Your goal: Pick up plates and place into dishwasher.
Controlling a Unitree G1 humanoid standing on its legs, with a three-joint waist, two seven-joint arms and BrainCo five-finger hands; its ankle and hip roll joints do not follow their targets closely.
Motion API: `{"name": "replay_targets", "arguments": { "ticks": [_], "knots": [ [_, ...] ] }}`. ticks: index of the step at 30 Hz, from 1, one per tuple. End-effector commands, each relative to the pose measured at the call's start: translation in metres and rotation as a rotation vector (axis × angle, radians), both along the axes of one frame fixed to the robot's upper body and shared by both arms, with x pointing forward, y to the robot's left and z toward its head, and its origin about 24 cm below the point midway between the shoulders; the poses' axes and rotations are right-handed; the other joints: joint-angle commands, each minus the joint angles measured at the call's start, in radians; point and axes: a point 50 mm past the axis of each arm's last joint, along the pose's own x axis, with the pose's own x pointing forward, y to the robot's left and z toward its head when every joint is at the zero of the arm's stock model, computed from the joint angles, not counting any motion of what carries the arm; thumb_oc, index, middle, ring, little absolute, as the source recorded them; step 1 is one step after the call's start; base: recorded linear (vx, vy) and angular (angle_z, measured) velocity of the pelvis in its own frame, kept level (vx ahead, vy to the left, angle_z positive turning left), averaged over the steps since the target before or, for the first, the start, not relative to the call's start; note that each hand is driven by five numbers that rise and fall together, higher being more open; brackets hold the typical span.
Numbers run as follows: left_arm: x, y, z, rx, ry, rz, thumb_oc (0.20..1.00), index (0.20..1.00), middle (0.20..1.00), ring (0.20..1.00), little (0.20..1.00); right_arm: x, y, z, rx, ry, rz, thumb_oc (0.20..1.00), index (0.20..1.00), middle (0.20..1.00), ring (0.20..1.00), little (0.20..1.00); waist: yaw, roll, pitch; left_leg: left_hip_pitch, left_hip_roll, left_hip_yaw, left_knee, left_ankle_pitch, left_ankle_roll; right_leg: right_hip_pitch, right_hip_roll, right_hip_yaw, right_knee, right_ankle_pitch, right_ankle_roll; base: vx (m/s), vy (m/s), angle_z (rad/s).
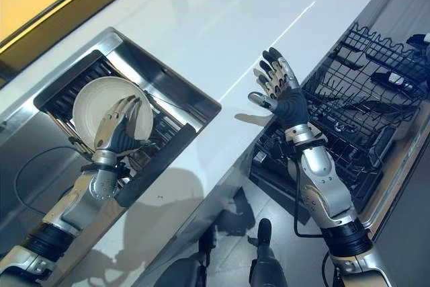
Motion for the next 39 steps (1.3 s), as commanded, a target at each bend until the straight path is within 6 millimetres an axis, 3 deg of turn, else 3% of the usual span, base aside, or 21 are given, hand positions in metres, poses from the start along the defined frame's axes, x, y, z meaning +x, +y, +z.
{"name": "replay_targets", "arguments": {
  "ticks": [1,24,39],
  "knots": [
    [0.005,-0.008,-0.002,-0.050,0.065,-0.056,1.000,1.000,1.000,1.000,1.000,0.006,-0.014,-0.055,-0.037,0.255,-0.089,1.000,1.000,1.000,1.000,1.000,-0.016,-0.010,0.047,-0.060,0.008,-0.022,0.037,0.003,-0.004,-0.026,-0.064,0.044,0.124,-0.086,0.056,0.00,0.000,0.00],
    [-0.020,0.005,-0.019,-0.122,0.175,-0.023,1.000,1.000,1.000,1.000,1.000,-0.007,-0.021,-0.083,-0.018,0.356,-0.123,1.000,1.000,1.000,1.000,1.000,0.021,-0.008,-0.066,0.040,0.008,-0.035,0.036,-0.018,-0.007,0.096,-0.062,-0.006,0.103,-0.116,0.046,0.03,-0.015,0.02],
    [-0.002,-0.013,-0.021,-0.064,0.149,-0.033,1.000,1.000,1.000,1.000,1.000,0.005,-0.016,-0.063,0.009,0.281,-0.117,1.000,1.000,1.000,1.000,1.000,-0.005,-0.015,0.027,-0.037,0.013,-0.027,0.055,-0.010,-0.005,0.009,-0.061,0.020,0.125,-0.096,0.052,-0.04,-0.021,-0.01]
  ]
}}
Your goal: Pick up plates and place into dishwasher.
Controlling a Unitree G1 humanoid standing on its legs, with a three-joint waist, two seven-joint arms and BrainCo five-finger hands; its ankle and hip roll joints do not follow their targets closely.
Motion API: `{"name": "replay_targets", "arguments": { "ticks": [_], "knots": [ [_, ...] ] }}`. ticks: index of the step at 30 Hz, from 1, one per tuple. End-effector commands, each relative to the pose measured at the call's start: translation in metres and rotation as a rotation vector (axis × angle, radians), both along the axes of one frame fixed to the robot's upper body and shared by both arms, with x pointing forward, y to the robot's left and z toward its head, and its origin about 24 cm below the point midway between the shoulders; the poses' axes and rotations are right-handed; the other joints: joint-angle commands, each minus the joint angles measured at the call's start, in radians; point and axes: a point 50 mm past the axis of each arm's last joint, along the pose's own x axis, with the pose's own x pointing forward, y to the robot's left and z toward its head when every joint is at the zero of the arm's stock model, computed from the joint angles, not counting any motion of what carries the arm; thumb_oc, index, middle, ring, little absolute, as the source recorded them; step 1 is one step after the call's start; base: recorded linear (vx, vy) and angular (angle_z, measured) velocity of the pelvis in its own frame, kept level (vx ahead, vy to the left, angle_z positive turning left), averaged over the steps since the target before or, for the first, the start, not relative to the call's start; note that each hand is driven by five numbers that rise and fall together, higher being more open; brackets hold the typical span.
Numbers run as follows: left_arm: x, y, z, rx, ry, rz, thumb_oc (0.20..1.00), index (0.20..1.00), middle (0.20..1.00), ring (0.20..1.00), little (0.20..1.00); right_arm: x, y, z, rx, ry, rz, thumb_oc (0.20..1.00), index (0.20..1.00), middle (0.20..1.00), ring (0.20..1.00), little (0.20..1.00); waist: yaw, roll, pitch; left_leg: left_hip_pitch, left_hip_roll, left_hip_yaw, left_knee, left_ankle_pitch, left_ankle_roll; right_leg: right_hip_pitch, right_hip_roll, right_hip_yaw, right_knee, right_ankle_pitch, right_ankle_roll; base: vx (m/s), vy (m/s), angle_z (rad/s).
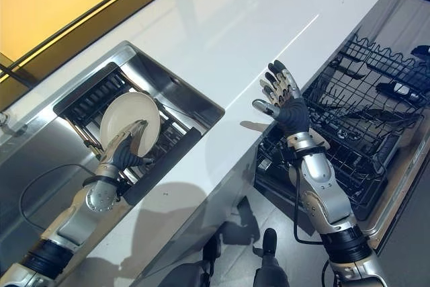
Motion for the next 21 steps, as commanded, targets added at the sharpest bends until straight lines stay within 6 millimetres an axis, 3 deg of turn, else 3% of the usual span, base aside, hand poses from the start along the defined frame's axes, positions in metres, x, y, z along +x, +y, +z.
{"name": "replay_targets", "arguments": {
  "ticks": [1,5,12,21],
  "knots": [
    [0.010,-0.015,0.002,0.067,-0.069,-0.014,1.000,1.000,1.000,1.000,1.000,0.005,-0.009,-0.046,-0.004,0.228,-0.060,1.000,1.000,1.000,1.000,1.000,-0.010,-0.040,0.055,-0.071,0.010,-0.020,0.062,-0.015,-0.002,-0.039,-0.063,0.037,0.144,-0.105,0.056,-0.03,0.018,-0.03],
    [0.018,-0.014,0.008,0.134,-0.155,0.044,1.000,1.000,1.000,1.000,1.000,0.010,-0.003,-0.039,-0.003,0.208,-0.051,1.000,1.000,1.000,1.000,1.000,-0.020,-0.038,0.081,-0.102,0.007,-0.015,0.074,-0.012,-0.001,-0.075,-0.063,0.048,0.157,-0.100,0.055,-0.04,0.004,-0.05],
    [0.036,-0.026,0.013,0.188,-0.273,0.107,1.000,1.000,1.000,1.000,1.000,0.018,0.015,-0.031,0.017,0.179,-0.020,1.000,1.000,1.000,1.000,1.000,-0.033,-0.063,0.121,-0.144,0.010,-0.010,0.079,-0.004,0.002,-0.120,-0.054,0.062,0.164,-0.085,0.054,-0.02,-0.050,-0.01],
    [0.043,-0.029,0.003,0.186,-0.358,0.271,1.000,1.000,1.000,1.000,1.000,0.022,0.032,-0.030,0.023,0.175,0.004,1.000,1.000,1.000,1.000,1.000,-0.046,-0.083,0.136,-0.169,0.008,-0.004,0.089,0.002,0.004,-0.156,-0.045,0.075,0.178,-0.076,0.051,0.01,-0.013,-0.09]
  ]
}}
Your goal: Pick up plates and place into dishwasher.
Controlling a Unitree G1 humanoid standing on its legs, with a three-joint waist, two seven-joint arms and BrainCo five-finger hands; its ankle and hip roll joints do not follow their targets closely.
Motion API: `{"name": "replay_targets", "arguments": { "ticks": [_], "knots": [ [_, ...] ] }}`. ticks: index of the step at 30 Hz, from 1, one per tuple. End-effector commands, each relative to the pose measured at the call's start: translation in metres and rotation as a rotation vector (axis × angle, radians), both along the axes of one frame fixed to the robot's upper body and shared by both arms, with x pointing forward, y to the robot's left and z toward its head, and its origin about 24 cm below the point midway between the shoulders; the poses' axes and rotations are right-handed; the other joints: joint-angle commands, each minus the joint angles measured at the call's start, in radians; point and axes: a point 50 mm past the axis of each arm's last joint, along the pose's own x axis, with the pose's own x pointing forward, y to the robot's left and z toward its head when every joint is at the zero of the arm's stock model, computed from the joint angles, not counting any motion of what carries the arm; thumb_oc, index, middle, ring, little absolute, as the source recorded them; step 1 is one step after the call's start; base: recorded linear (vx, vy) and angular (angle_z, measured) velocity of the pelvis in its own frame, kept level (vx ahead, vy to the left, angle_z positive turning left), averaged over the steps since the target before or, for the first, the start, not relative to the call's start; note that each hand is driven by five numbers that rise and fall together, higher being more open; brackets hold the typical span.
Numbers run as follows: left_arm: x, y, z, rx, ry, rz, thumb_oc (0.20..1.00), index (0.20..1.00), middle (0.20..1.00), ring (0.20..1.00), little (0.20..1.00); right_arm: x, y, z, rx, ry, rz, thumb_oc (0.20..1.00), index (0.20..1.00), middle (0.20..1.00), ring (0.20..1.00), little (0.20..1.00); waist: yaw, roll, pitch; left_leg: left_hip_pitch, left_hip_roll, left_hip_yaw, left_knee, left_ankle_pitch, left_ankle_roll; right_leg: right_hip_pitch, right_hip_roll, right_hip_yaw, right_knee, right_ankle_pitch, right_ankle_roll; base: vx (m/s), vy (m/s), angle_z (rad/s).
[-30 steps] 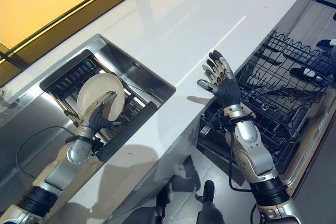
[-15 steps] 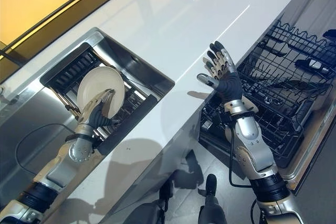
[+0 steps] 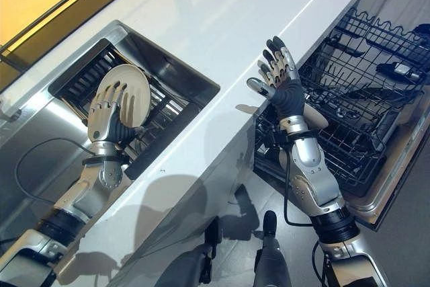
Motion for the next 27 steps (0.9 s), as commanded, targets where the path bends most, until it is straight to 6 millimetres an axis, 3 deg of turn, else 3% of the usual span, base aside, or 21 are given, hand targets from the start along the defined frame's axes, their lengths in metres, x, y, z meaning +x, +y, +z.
{"name": "replay_targets", "arguments": {
  "ticks": [1,16,27],
  "knots": [
    [0.012,-0.033,-0.037,-0.043,0.076,0.017,1.000,1.000,1.000,1.000,1.000,0.006,0.017,-0.045,-0.048,0.223,0.035,1.000,1.000,1.000,1.000,1.000,-0.047,-0.043,0.122,-0.032,0.025,-0.036,0.026,-0.014,-0.002,0.025,-0.030,0.009,0.076,-0.071,0.051,0.02,-0.016,-0.06],
    [0.016,-0.056,-0.067,-0.132,0.215,-0.019,1.000,1.000,1.000,1.000,1.000,0.008,0.035,-0.045,-0.038,0.225,0.052,1.000,1.000,1.000,1.000,1.000,-0.053,-0.057,0.130,-0.070,0.021,-0.029,0.041,-0.009,0.001,-0.021,-0.029,0.009,0.094,-0.062,0.054,0.00,-0.004,-0.02],
    [0.018,-0.069,-0.072,-0.130,0.280,-0.075,1.000,1.000,1.000,1.000,1.000,0.008,0.039,-0.041,-0.041,0.216,0.052,1.000,1.000,1.000,1.000,1.000,-0.058,-0.067,0.130,-0.123,0.019,-0.021,0.055,-0.003,0.005,-0.075,-0.023,0.016,0.107,-0.051,0.059,-0.01,0.005,-0.09]
  ]
}}
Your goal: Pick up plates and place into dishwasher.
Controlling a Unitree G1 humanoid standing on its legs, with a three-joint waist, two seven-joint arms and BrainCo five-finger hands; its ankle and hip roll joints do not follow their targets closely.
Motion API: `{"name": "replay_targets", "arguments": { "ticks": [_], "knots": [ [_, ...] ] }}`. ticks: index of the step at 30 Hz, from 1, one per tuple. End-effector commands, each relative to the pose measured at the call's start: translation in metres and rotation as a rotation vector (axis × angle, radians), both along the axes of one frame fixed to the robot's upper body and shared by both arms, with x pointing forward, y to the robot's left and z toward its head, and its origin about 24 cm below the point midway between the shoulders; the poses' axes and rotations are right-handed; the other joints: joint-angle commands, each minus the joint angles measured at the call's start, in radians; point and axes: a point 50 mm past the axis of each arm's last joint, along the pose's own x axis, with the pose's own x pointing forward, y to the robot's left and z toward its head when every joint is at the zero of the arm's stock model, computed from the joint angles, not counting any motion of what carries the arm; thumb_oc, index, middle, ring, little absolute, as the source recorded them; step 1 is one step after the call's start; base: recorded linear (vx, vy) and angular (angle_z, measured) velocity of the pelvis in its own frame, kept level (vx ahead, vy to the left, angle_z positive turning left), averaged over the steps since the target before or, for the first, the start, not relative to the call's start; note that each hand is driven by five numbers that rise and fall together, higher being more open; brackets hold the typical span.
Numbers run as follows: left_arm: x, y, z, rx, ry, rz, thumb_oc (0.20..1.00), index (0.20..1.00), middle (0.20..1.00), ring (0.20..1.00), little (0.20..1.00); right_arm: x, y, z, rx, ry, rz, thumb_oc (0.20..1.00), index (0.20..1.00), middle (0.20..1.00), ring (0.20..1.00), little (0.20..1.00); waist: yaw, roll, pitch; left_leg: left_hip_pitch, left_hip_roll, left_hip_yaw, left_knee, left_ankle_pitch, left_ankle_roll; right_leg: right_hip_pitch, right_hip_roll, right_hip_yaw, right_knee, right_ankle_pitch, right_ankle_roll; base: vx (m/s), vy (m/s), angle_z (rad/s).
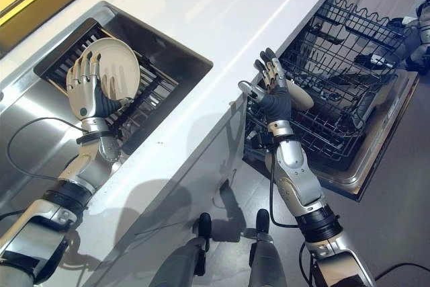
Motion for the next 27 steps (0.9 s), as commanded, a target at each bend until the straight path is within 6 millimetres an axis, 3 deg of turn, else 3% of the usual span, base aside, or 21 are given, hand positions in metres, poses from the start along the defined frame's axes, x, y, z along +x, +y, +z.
{"name": "replay_targets", "arguments": {
  "ticks": [1,5,11,18,27],
  "knots": [
    [-0.006,-0.088,-0.098,-0.111,0.409,-0.283,1.000,1.000,1.000,1.000,1.000,0.002,0.024,-0.028,-0.092,0.159,0.070,1.000,1.000,1.000,1.000,1.000,-0.058,-0.030,0.150,-0.028,0.024,-0.041,0.002,-0.009,-0.008,0.018,-0.009,-0.015,-0.031,0.042,0.033,-0.01,-0.002,0.03],
    [-0.002,-0.110,-0.089,-0.108,0.446,-0.452,1.000,1.000,1.000,1.000,1.000,0.003,0.028,-0.027,-0.092,0.157,0.084,1.000,1.000,1.000,1.000,1.000,-0.064,-0.031,0.150,-0.042,0.027,-0.033,-0.006,-0.005,-0.003,-0.003,-0.003,-0.005,-0.028,0.048,0.033,-0.01,0.004,0.03],
    [0.000,-0.118,-0.082,-0.244,0.495,-0.569,1.000,1.000,1.000,1.000,1.000,0.004,0.031,-0.027,-0.093,0.161,0.092,1.000,1.000,1.000,1.000,1.000,-0.069,-0.028,0.150,-0.048,0.023,-0.023,-0.003,-0.007,0.002,-0.016,-0.002,-0.004,-0.020,0.048,0.035,0.00,0.008,-0.04],
    [-0.011,-0.132,-0.095,-0.365,0.676,-0.748,1.000,1.000,1.000,1.000,1.000,0.004,0.026,-0.025,-0.105,0.158,0.083,1.000,1.000,1.000,1.000,1.000,-0.067,-0.017,0.150,-0.044,0.021,-0.021,-0.009,-0.005,0.005,-0.011,0.003,-0.006,-0.024,0.050,0.031,0.00,0.000,-0.02],
    [-0.005,-0.102,-0.092,-0.271,0.555,-0.489,1.000,1.000,1.000,1.000,1.000,0.005,0.020,-0.022,-0.106,0.156,0.077,1.000,1.000,1.000,1.000,1.000,-0.065,-0.013,0.150,-0.069,0.018,-0.023,0.006,-0.004,0.005,-0.026,0.006,-0.007,-0.024,0.049,0.025,0.00,-0.001,-0.01]
  ]
}}
